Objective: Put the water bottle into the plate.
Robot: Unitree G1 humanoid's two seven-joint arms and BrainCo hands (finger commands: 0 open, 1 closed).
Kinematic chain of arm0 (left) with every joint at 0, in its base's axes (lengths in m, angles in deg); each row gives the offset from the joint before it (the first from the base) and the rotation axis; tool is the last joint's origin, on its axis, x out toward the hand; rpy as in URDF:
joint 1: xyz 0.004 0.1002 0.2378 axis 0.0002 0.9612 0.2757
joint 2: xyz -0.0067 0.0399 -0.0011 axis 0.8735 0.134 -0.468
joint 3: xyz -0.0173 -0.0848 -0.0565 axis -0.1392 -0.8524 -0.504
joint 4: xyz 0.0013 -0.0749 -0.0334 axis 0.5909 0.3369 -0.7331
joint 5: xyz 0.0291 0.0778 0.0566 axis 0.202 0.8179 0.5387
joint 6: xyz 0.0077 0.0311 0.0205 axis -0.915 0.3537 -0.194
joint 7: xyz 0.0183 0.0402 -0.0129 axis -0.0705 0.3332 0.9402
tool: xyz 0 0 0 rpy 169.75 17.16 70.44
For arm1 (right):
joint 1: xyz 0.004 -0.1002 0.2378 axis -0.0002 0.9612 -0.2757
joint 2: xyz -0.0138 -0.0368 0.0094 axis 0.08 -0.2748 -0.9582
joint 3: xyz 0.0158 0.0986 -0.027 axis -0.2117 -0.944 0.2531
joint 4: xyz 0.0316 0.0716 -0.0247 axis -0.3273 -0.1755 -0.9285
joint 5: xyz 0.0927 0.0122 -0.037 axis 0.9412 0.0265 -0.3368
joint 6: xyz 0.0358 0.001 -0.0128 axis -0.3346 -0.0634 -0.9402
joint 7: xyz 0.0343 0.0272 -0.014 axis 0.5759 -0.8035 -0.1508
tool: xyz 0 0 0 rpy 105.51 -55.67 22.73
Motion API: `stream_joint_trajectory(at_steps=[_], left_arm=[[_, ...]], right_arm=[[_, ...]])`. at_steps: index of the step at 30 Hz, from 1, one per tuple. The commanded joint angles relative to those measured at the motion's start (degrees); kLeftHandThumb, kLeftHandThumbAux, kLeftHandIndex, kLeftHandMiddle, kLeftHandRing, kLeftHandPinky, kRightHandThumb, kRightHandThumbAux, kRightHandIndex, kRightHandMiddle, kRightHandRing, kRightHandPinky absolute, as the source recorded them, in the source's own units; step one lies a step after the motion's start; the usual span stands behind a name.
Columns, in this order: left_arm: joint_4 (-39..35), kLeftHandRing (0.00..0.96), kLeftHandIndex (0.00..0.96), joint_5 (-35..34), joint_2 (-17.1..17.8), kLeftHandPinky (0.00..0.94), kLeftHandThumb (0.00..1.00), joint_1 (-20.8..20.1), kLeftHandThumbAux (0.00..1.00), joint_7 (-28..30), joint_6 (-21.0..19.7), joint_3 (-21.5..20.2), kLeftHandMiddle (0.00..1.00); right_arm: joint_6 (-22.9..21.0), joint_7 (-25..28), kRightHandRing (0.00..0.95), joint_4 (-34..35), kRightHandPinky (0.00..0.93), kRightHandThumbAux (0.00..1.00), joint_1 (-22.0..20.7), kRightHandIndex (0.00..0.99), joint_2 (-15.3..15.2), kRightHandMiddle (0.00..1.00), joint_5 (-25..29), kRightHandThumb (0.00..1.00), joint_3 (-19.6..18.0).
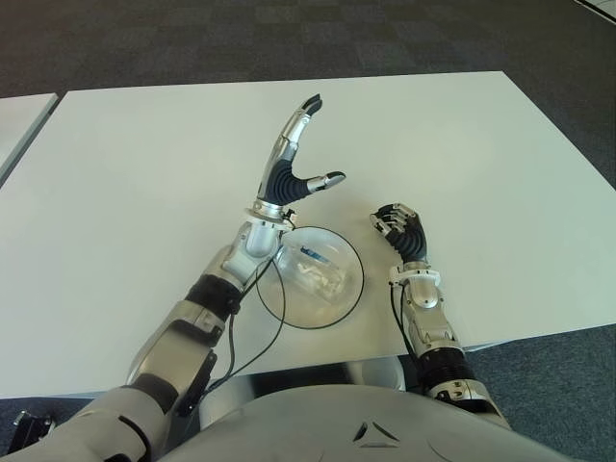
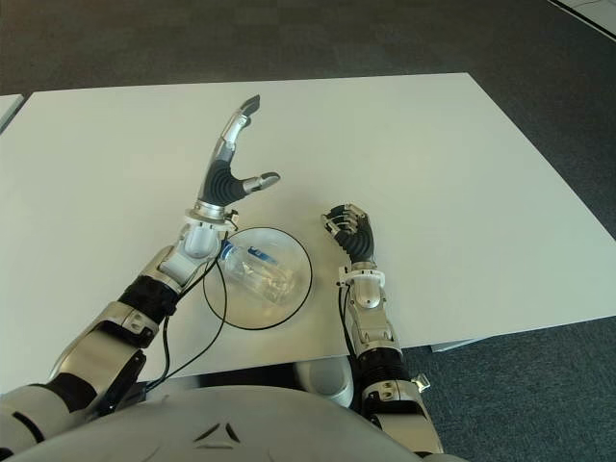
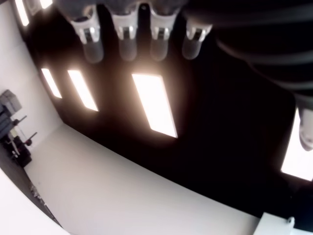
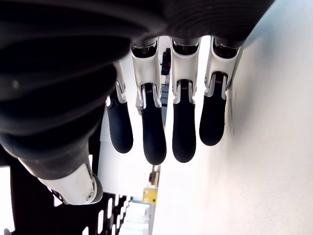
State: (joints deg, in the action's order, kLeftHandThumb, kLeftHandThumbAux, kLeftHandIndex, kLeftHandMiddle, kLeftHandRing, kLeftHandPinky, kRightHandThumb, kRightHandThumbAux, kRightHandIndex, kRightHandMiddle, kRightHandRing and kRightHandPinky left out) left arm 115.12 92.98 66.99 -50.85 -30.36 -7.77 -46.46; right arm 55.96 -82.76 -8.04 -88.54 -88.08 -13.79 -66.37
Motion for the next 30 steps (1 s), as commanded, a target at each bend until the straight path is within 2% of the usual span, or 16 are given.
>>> stream_joint_trajectory(at_steps=[1, 4, 11, 15, 23, 30], left_arm=[[-7.0, 0.0, 0.0, -10.3, 0.6, 0.0, 0.001, 6.6, 0.427, 9.4, -4.9, -3.6, 0.0], [-12.5, 0.0, 0.0, -15.5, 1.4, 0.0, 0.0, 10.9, 0.422, 14.6, -8.4, -5.4, 0.0], [-15.6, 0.0, 0.0, -19.7, -0.3, 0.0, 0.0, 11.8, 0.426, 19.4, -14.9, -9.4, 0.0], [-18.1, 0.0, 0.0, -20.4, -0.8, 0.0, 0.0, 13.2, 0.429, 20.7, -16.9, -10.9, 0.0], [-28.0, 0.0, 0.0, -22.0, -1.2, 0.0, 0.0, 22.2, 0.439, 22.9, -22.0, -13.7, 0.0], [-32.8, 0.0, 0.0, -21.4, -2.0, 0.0, 0.0, 26.4, 0.446, 23.0, -25.1, -15.7, 0.0]], right_arm=[[0.5, 1.0, 0.475, -1.4, 0.48, 0.733, -0.7, 0.425, 0.0, 0.484, 1.3, 0.704, -0.4], [0.7, 1.4, 0.476, -1.7, 0.485, 0.733, -0.8, 0.425, 0.0, 0.483, 1.6, 0.704, -0.6], [1.3, 1.7, 0.479, -2.5, 0.485, 0.733, -1.1, 0.426, 0.0, 0.484, 1.7, 0.703, -0.8], [1.0, 1.7, 0.476, -2.7, 0.478, 0.733, -1.3, 0.426, 0.0, 0.482, 1.5, 0.703, -0.8], [1.1, 1.6, 0.469, -3.4, 0.47, 0.733, -1.6, 0.425, 0.0, 0.479, 1.4, 0.702, -0.9], [1.6, 1.5, 0.474, -4.1, 0.484, 0.733, -1.9, 0.425, -0.1, 0.48, 1.4, 0.702, -1.0]])
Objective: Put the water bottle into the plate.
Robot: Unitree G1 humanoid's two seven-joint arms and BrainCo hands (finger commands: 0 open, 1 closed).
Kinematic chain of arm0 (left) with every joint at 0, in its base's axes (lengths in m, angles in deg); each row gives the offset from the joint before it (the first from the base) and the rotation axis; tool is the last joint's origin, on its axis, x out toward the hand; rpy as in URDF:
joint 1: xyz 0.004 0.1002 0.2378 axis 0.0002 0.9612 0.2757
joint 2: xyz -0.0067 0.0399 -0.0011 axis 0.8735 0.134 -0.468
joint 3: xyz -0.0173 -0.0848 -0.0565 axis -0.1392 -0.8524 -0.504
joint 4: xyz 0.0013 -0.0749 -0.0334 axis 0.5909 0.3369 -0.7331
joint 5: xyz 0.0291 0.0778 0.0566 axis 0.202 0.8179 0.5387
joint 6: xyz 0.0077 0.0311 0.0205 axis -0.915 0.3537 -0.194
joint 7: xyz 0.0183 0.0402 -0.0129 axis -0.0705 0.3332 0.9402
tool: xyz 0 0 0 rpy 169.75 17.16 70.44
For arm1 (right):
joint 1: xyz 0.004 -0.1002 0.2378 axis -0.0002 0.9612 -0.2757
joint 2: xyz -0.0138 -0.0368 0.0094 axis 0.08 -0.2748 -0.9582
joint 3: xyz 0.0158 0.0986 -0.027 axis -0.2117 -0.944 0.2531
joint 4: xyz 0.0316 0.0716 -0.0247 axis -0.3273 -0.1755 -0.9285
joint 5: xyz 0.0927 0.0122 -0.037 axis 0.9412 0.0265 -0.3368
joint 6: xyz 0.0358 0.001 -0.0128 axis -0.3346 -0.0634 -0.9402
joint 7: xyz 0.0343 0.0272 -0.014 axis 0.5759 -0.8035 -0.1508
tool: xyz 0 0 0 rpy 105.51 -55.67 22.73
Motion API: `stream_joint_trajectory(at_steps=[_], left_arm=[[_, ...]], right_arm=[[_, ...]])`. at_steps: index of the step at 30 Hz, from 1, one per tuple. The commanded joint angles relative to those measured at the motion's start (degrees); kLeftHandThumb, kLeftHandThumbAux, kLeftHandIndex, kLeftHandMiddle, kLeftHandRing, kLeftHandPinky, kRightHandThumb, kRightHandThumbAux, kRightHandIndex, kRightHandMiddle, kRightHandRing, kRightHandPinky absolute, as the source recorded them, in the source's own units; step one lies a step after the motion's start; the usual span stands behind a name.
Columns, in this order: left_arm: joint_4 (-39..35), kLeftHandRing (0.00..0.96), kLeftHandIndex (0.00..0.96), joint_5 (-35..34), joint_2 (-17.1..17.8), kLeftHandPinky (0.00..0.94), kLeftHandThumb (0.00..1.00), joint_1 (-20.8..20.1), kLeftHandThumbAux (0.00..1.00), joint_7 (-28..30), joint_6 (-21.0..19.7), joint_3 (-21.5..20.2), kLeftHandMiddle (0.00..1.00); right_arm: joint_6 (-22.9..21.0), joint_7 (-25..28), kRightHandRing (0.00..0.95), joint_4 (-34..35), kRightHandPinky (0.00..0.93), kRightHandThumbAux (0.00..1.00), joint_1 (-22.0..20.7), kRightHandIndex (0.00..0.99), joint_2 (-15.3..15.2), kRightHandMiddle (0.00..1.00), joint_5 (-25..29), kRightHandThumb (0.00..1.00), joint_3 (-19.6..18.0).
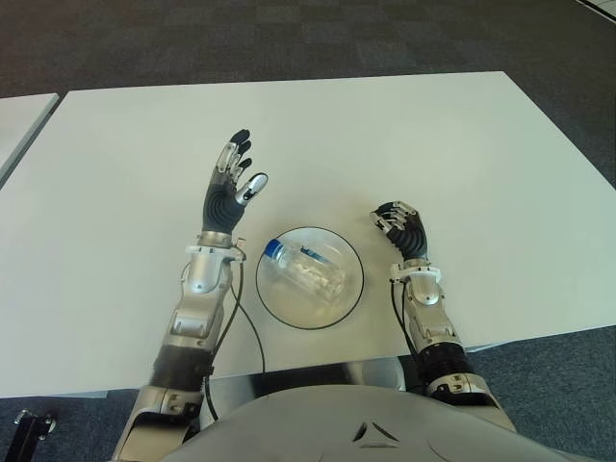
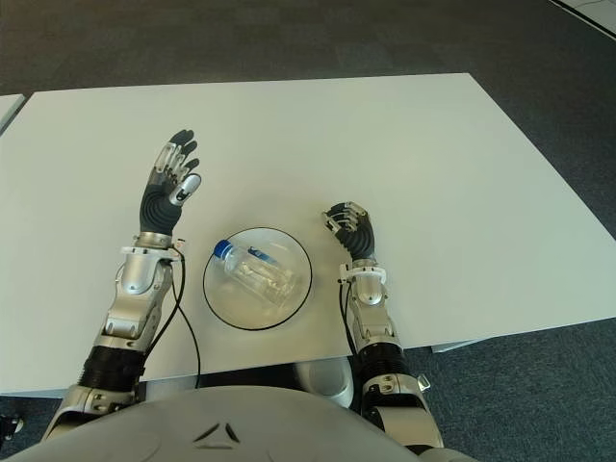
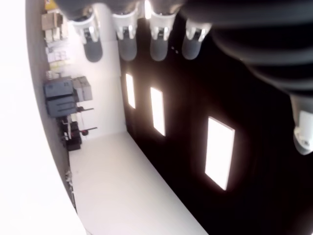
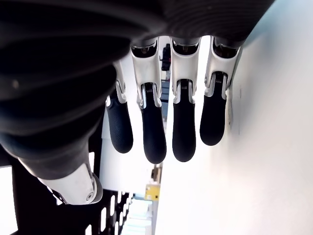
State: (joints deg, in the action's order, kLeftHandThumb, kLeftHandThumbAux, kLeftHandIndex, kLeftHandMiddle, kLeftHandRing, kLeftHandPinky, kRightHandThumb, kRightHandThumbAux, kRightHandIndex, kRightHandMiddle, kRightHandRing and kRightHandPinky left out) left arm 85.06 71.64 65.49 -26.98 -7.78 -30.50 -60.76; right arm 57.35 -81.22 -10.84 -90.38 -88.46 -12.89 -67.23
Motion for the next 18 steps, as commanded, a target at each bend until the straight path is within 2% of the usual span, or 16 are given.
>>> stream_joint_trajectory(at_steps=[1, 10, 18], left_arm=[[-3.2, 0.0, 0.0, 0.1, -0.6, 0.0, 0.0, 3.0, 0.448, 0.4, -2.7, -1.6, 0.0], [-4.7, 0.0, 0.0, 1.7, -1.2, 0.0, 0.0, 6.4, 0.435, -0.2, -3.1, -3.8, 0.0], [0.1, 0.0, 0.0, 2.2, -2.0, 0.0, 0.0, 8.0, 0.425, -0.1, 0.2, -5.5, 0.0]], right_arm=[[0.3, -0.1, 0.476, -1.4, 0.485, 0.733, -0.1, 0.425, 0.3, 0.482, 0.5, 0.702, -0.1], [0.8, 0.1, 0.477, -1.9, 0.477, 0.733, -0.3, 0.425, 0.4, 0.486, 0.8, 0.703, -0.2], [0.8, -0.3, 0.477, -2.1, 0.475, 0.734, -0.4, 0.425, 0.4, 0.484, 0.4, 0.702, -0.2]])
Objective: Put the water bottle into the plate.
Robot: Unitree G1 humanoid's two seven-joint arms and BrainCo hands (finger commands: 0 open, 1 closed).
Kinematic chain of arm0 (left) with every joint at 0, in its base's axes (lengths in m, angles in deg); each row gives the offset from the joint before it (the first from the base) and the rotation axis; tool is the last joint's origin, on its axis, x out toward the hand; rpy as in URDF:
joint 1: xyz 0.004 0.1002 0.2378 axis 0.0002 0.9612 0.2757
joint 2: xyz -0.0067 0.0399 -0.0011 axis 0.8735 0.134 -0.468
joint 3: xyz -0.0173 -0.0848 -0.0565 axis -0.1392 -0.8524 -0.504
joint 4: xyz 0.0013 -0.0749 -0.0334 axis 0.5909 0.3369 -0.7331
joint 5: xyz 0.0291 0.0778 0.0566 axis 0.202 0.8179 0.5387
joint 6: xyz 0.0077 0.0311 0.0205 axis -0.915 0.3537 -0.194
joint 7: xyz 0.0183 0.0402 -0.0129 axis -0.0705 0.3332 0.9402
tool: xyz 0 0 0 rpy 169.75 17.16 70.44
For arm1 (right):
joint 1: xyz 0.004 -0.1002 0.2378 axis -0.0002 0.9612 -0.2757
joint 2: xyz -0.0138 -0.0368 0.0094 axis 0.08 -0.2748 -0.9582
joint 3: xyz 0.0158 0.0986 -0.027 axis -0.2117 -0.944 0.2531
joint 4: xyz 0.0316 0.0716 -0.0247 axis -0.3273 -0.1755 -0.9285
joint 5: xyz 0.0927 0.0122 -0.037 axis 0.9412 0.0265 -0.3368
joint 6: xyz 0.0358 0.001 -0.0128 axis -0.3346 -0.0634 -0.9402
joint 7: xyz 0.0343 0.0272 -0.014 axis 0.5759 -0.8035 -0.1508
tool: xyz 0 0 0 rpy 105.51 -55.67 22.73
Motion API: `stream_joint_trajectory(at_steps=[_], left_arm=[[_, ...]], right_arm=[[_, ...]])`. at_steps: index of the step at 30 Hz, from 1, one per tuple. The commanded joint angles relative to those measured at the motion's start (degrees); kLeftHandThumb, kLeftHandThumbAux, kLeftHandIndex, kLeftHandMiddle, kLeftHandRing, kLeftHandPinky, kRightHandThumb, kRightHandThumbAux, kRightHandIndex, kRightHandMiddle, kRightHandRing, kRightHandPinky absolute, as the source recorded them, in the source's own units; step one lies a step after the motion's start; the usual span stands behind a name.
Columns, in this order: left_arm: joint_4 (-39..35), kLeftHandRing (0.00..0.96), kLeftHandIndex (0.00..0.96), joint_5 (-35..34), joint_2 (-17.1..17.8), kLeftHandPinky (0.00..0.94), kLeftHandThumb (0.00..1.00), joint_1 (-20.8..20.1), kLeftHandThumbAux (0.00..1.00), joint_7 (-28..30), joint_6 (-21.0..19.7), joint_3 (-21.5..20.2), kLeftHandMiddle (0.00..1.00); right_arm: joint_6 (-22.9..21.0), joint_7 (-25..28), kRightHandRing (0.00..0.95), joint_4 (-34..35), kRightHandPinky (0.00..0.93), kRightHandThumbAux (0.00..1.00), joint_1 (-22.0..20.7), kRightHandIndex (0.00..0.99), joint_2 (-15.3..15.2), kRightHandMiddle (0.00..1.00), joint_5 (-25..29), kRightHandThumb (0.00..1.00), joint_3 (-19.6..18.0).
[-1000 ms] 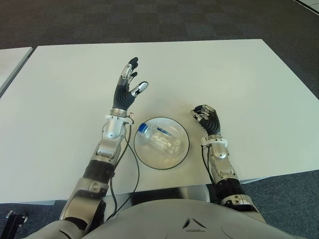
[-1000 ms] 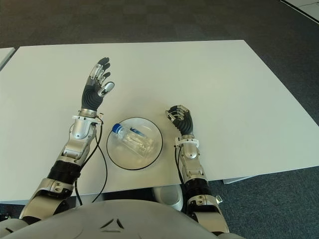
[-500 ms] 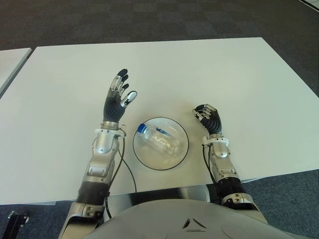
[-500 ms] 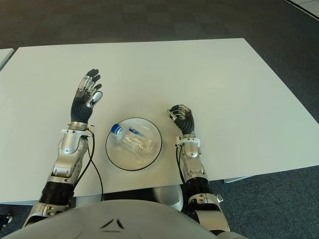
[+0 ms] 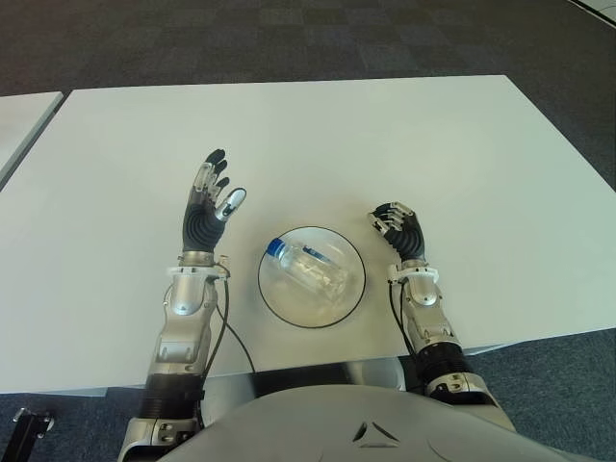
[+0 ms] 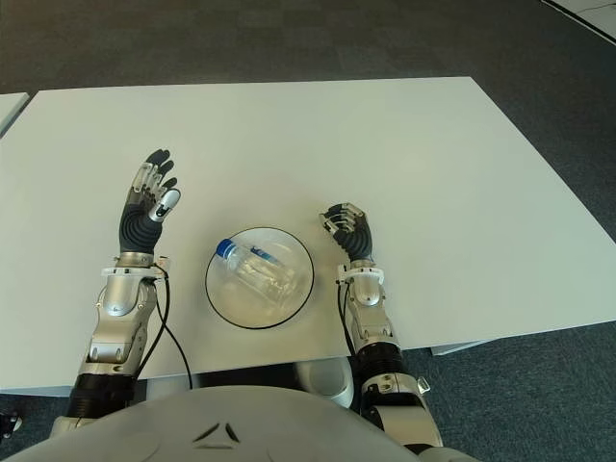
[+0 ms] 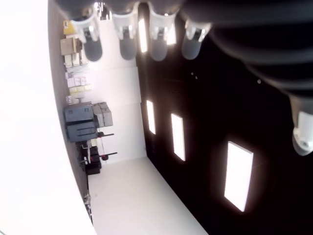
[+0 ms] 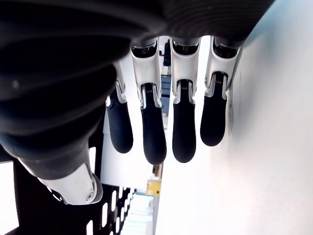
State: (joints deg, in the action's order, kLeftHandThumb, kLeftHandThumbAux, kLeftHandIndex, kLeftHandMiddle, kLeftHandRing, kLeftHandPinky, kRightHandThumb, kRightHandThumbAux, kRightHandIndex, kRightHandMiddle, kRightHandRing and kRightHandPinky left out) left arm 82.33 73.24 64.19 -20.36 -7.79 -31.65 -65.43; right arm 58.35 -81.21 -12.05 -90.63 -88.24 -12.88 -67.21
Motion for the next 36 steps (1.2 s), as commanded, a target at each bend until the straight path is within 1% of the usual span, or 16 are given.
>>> stream_joint_trajectory(at_steps=[1, 5, 10, 15, 16, 17, 18, 21, 23, 27, 29, 30, 31, 33, 36], left_arm=[[3.4, 0.0, 0.0, 0.8, -1.0, 0.0, 0.0, 1.7, 0.425, -0.4, 1.8, -1.0, 0.0], [5.6, 0.0, 0.0, 2.0, -1.9, 0.0, 0.0, 2.8, 0.426, -1.6, 3.6, -1.7, 0.0], [8.1, 0.0, 0.0, 3.7, -3.1, 0.0, 0.0, 3.0, 0.432, -3.8, 5.5, -2.6, 0.0], [10.9, 0.0, 0.0, 5.2, -5.0, 0.0, 0.0, 3.1, 0.454, -7.2, 7.8, -3.8, 0.0], [11.4, 0.0, 0.09, 5.4, -5.4, 0.0, 0.0, 3.1, 0.473, -7.8, 8.2, -4.0, 0.0], [12.3, 0.0, 0.148, 5.4, -5.9, 0.0, 0.0, 3.0, 0.486, -8.7, 8.8, -4.3, 0.0], [13.0, 0.0, 0.186, 5.5, -6.3, 0.008, 0.0, 2.8, 0.5, -9.4, 9.3, -4.5, 0.004], [16.0, 0.0, 0.235, 5.5, -7.0, 0.037, 0.0, 2.0, 0.531, -11.0, 11.0, -5.2, 0.019], [18.3, 0.008, 0.25, 5.5, -7.3, 0.066, 0.0, 1.2, 0.561, -11.7, 12.3, -5.7, 0.037], [23.2, 0.048, 0.243, 5.0, -7.2, 0.123, 0.0, -0.6, 0.62, -12.5, 14.3, -6.9, 0.079], [26.9, 0.104, 0.245, 4.5, -6.4, 0.175, 0.001, -2.1, 0.655, -12.8, 15.1, -7.9, 0.13], [28.5, 0.136, 0.25, 4.3, -6.0, 0.204, 0.006, -2.8, 0.688, -12.9, 15.5, -8.4, 0.162], [28.5, 0.148, 0.252, 4.8, -6.3, 0.215, 0.008, -3.0, 0.699, -13.7, 14.6, -8.6, 0.173], [28.3, 0.214, 0.277, 5.6, -6.8, 0.264, 0.02, -3.4, 0.77, -15.0, 13.3, -8.9, 0.239], [28.2, 0.261, 0.305, 6.1, -7.1, 0.295, 0.026, -4.1, 0.827, -15.6, 12.3, -8.6, 0.29]], right_arm=[[-0.3, -0.4, 0.476, -0.9, 0.472, 0.734, -0.1, 0.425, 0.2, 0.483, 0.5, 0.702, -0.2], [-0.3, -0.3, 0.473, -0.9, 0.47, 0.733, -0.1, 0.425, 0.2, 0.485, 0.6, 0.702, -0.3], [-0.1, -0.4, 0.475, -0.7, 0.478, 0.733, 0.0, 0.425, 0.3, 0.487, 0.6, 0.703, -0.4], [-0.2, -0.5, 0.475, -0.6, 0.472, 0.733, 0.1, 0.425, 0.3, 0.484, 0.6, 0.703, -0.4], [-0.3, -0.5, 0.474, -0.5, 0.47, 0.733, 0.1, 0.425, 0.3, 0.485, 0.6, 0.703, -0.3], [-0.3, -0.5, 0.473, -0.5, 0.469, 0.733, 0.1, 0.425, 0.3, 0.485, 0.5, 0.703, -0.3], [-0.3, -0.5, 0.473, -0.5, 0.469, 0.733, 0.1, 0.425, 0.3, 0.486, 0.5, 0.703, -0.3], [-0.3, -0.6, 0.473, -0.4, 0.47, 0.733, 0.1, 0.425, 0.3, 0.487, 0.3, 0.703, -0.2], [-0.3, -0.6, 0.473, -0.4, 0.472, 0.733, 0.1, 0.425, 0.2, 0.488, 0.2, 0.702, -0.2], [-0.3, -0.7, 0.475, -0.3, 0.471, 0.733, 0.2, 0.425, 0.1, 0.491, -0.1, 0.702, 0.0], [-0.5, -0.8, 0.474, -0.2, 0.469, 0.733, 0.2, 0.424, 0.0, 0.49, -0.2, 0.703, 0.0], [-0.6, -0.8, 0.474, -0.1, 0.469, 0.734, 0.2, 0.424, 0.0, 0.49, -0.3, 0.703, 0.1], [-0.7, -0.9, 0.474, -0.1, 0.468, 0.734, 0.3, 0.424, -0.1, 0.491, -0.5, 0.703, 0.1], [-0.7, -1.1, 0.475, -0.1, 0.469, 0.734, 0.2, 0.424, -0.1, 0.493, -0.7, 0.703, 0.2], [-0.6, -1.2, 0.476, -0.1, 0.47, 0.734, 0.3, 0.424, -0.2, 0.495, -0.8, 0.704, 0.3]])
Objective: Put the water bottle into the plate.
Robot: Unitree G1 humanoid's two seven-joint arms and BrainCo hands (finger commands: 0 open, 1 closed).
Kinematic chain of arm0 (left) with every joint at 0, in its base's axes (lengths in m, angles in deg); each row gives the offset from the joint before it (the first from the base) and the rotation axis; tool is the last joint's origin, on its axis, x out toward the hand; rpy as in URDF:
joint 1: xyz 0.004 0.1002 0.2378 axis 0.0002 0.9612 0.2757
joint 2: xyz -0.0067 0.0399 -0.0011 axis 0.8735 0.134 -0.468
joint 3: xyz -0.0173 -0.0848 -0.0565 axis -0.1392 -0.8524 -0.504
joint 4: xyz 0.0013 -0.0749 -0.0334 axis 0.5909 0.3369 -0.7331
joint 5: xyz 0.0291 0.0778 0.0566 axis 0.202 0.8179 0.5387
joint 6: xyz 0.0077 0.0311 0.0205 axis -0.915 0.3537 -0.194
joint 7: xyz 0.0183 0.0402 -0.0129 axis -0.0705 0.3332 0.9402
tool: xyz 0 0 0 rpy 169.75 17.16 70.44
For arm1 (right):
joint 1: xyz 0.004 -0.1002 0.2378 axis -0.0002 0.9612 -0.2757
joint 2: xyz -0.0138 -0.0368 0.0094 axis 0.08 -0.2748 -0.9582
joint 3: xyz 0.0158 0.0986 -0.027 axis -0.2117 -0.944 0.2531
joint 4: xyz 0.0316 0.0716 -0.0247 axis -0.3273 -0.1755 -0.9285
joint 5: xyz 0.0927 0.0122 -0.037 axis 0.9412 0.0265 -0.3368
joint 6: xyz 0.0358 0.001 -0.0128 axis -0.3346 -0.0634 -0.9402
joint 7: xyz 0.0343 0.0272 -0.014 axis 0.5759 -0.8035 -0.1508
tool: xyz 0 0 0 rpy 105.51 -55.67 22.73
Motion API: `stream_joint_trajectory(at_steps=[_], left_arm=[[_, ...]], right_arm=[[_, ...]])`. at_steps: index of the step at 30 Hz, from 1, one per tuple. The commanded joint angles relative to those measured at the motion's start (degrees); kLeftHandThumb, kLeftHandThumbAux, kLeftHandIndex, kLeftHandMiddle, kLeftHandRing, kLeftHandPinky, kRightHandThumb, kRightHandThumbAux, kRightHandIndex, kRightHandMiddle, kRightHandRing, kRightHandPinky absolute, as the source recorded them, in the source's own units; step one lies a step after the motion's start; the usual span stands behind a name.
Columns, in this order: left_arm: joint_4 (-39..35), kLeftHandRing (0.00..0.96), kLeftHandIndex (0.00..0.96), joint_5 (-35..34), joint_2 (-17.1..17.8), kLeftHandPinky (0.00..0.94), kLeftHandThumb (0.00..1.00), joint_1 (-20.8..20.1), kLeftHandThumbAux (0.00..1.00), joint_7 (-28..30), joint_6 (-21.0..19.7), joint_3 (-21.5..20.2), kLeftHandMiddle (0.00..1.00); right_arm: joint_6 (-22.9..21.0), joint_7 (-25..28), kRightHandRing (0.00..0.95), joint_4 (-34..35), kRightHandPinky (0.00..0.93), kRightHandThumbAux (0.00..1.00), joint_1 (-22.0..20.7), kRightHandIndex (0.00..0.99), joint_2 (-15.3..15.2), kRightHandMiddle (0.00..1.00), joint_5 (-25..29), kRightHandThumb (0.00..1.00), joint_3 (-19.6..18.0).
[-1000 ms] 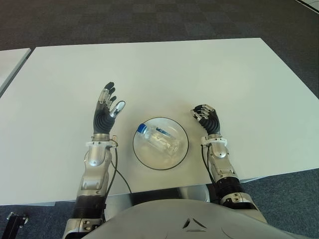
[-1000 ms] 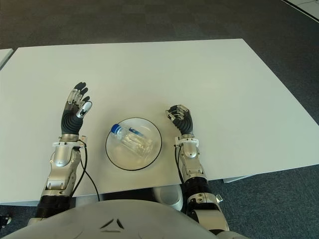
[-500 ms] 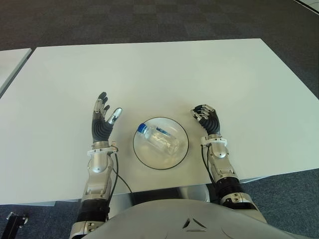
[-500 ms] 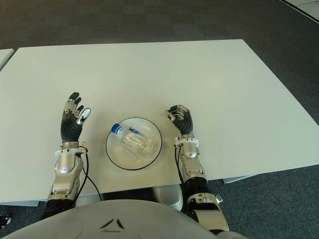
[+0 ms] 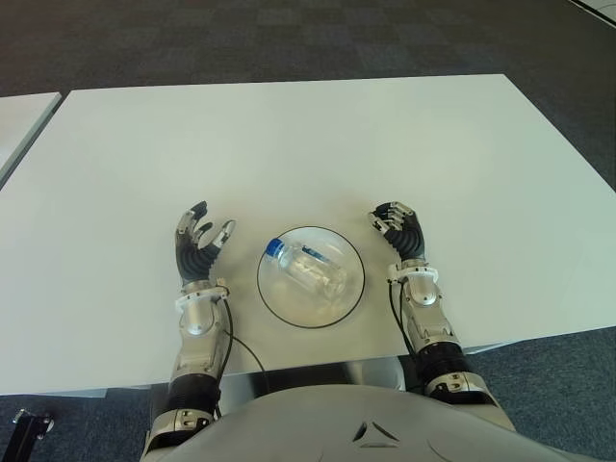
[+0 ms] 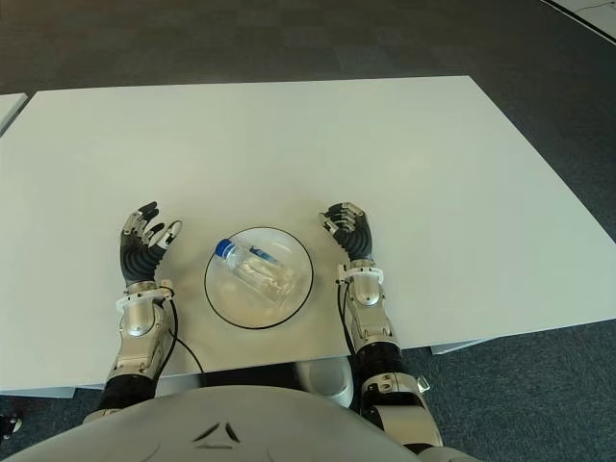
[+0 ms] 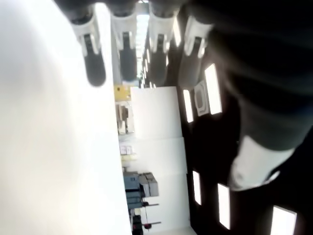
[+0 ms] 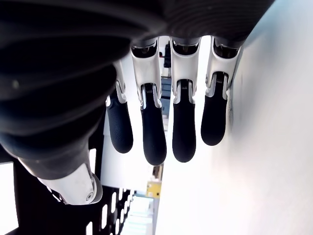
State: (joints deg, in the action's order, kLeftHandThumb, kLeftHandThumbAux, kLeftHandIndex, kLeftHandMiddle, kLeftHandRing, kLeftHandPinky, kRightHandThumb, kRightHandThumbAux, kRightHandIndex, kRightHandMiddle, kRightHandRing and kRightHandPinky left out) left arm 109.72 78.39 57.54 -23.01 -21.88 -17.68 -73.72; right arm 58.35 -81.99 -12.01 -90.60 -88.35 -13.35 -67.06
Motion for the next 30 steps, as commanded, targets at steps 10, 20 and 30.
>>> stream_joint_trajectory(at_steps=[10, 20, 30], left_arm=[[0.5, 0.324, 0.376, -1.7, -0.8, 0.334, 0.06, -1.7, 0.962, 0.9, -4.3, 0.4, 0.354], [0.1, 0.386, 0.423, -1.9, -0.9, 0.398, 0.687, -2.1, 0.729, 0.7, -9.0, 0.3, 0.418], [3.0, 0.461, 0.429, -1.0, 0.0, 0.465, 0.706, -2.1, 0.718, 1.3, -9.4, 0.7, 0.474]], right_arm=[[-1.0, -0.8, 0.475, 0.1, 0.471, 0.734, 0.5, 0.424, 0.1, 0.491, -0.2, 0.701, 0.2], [-0.5, -0.7, 0.474, 0.0, 0.471, 0.734, 0.5, 0.425, 0.3, 0.488, 0.1, 0.699, 0.3], [-0.5, -0.8, 0.474, 0.0, 0.473, 0.733, 0.5, 0.426, 0.7, 0.484, 0.4, 0.7, 0.2]])
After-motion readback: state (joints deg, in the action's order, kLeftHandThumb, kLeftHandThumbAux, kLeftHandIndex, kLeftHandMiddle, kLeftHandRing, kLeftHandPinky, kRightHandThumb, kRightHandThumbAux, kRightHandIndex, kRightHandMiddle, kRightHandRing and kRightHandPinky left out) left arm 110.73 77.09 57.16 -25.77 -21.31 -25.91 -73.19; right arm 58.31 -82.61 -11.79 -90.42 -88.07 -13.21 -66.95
